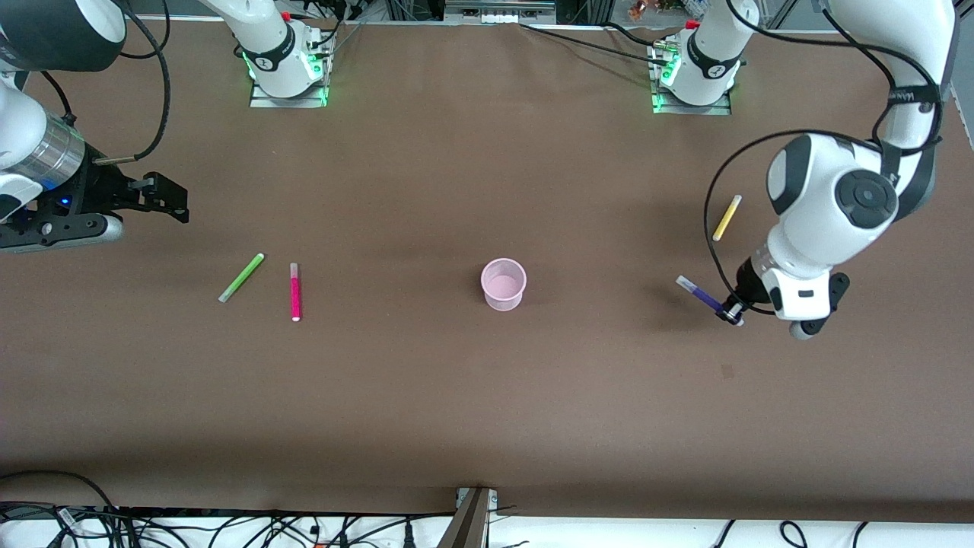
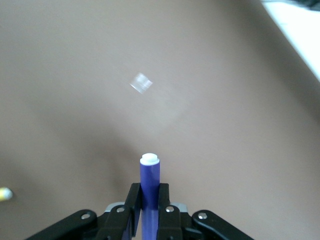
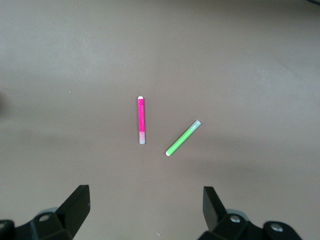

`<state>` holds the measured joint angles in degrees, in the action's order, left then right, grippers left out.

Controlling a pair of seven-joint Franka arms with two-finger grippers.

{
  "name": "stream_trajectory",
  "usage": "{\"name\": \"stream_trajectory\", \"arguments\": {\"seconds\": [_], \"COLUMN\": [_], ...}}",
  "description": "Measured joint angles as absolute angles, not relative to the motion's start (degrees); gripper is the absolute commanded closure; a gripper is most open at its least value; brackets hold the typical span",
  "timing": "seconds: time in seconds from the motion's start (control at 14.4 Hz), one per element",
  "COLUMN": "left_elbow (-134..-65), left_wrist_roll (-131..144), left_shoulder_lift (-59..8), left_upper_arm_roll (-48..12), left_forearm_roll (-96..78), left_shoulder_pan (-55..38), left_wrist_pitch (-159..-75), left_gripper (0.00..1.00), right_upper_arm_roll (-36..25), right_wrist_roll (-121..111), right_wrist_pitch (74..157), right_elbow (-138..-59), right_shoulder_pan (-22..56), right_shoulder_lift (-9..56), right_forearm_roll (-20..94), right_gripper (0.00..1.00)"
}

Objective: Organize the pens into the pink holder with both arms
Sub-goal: 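Lift the blue marker and carry it over the pink cup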

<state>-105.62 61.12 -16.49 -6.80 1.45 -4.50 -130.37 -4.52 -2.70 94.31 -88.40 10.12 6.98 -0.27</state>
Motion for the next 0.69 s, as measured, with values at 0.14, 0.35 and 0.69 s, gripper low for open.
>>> {"name": "stream_trajectory", "arguments": {"seconds": [0.14, 0.35, 0.69], "left_elbow": [-104.72, -102.5, -95.09], "left_wrist_roll": [67.55, 80.41, 95.78], "left_shoulder_lift": [-16.14, -16.93, -23.89], "left_upper_arm_roll": [-6.89, -6.99, -6.88], "left_forearm_roll": [4.03, 11.25, 21.51], "left_shoulder_pan": [-8.54, -15.4, -24.43], "left_wrist_pitch": [-130.38, -130.41, -130.42], "left_gripper": [1.0, 1.0, 1.0], "right_upper_arm_roll": [-4.52, -4.52, -4.65], "right_wrist_roll": [-2.7, -2.7, -2.7], "right_wrist_pitch": [94.28, 94.25, 94.66], "right_elbow": [-88.4, -88.4, -88.4], "right_shoulder_pan": [10.12, 10.12, 10.09], "right_shoulder_lift": [6.98, 6.99, 7.2], "right_forearm_roll": [-0.27, -0.27, -0.39], "right_gripper": [0.0, 0.0, 0.0]}}
